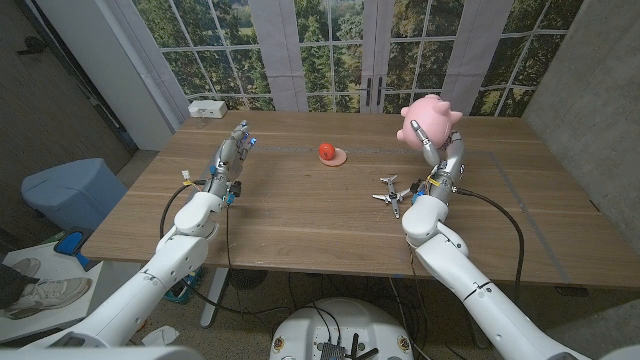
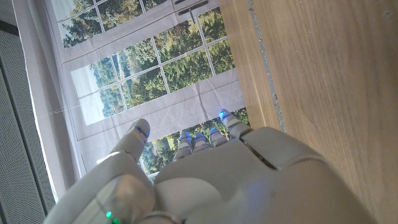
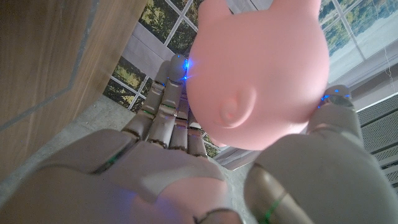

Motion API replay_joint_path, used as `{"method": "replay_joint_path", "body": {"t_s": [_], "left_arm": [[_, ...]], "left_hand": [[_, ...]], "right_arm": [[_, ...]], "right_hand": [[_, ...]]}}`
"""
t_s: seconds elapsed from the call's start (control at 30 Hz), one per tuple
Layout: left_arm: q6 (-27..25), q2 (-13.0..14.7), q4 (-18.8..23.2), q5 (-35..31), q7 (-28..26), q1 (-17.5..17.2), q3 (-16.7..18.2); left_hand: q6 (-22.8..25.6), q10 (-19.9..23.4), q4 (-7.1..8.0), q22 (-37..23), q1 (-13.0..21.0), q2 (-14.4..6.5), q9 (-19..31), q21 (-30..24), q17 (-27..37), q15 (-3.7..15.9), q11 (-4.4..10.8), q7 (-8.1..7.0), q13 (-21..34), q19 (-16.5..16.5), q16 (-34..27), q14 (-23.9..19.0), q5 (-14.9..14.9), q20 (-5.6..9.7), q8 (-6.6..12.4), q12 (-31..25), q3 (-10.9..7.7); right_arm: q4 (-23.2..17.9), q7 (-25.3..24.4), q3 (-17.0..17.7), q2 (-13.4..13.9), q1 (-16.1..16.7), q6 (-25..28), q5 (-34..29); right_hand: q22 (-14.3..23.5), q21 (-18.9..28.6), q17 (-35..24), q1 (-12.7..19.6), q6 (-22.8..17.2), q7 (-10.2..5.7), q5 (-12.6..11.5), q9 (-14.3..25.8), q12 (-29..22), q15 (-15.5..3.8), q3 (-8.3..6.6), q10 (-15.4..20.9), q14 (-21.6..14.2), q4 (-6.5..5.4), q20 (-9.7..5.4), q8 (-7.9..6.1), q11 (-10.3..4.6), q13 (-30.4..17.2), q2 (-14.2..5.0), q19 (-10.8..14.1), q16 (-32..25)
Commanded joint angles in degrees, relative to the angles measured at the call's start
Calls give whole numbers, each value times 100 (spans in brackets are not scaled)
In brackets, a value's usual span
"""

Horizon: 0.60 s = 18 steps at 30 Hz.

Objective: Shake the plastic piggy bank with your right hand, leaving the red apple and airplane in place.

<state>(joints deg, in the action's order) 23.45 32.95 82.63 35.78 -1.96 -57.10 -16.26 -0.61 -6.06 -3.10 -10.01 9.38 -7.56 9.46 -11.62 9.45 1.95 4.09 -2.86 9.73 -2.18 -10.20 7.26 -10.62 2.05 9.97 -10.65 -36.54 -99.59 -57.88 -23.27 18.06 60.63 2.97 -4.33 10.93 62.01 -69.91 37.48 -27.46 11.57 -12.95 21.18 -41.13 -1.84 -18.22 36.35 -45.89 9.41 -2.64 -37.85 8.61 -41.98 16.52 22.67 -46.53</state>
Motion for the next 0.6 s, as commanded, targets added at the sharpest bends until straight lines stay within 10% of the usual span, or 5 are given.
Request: {"method": "replay_joint_path", "body": {"t_s": [0.03,0.33,0.6], "left_arm": [[-35,3,-57,53,53,32,-2],[-51,10,-97,70,83,66,-3],[-30,-1,-147,77,103,90,-3]], "left_hand": [[6,-11,-18,-27,74,-288,31,-1,30,159,-35,10,31,-70,-4,-16,-5,190,25,-24,-13],[3,-14,-20,-27,75,-287,31,0,29,159,-32,9,31,-68,-4,-15,-5,190,24,-23,-13],[8,-15,-20,-27,75,-287,31,1,29,157,-36,13,31,-67,-4,-16,-5,190,26,-22,-13]], "right_arm": [[-477,1079,-81,581,-48,781,167],[-1182,2786,-253,1420,-434,2377,790],[-1350,3262,-462,1682,-831,3225,1107]], "right_hand": [[2,37,-6,2353,-2487,-1644,-56,269,-23,-1081,-429,1941,-327,-77,-208,-41,-1957,-921,-2311,-17,8],[-4,67,7,2344,-2490,-1652,-59,252,-10,-1089,-440,1947,-297,-84,-227,-24,-1956,-915,-2320,-41,48],[-8,95,1,2353,-2484,-1612,-58,266,-4,-1087,-443,1916,-296,-75,-224,-23,-1921,-942,-2314,-56,55]]}}
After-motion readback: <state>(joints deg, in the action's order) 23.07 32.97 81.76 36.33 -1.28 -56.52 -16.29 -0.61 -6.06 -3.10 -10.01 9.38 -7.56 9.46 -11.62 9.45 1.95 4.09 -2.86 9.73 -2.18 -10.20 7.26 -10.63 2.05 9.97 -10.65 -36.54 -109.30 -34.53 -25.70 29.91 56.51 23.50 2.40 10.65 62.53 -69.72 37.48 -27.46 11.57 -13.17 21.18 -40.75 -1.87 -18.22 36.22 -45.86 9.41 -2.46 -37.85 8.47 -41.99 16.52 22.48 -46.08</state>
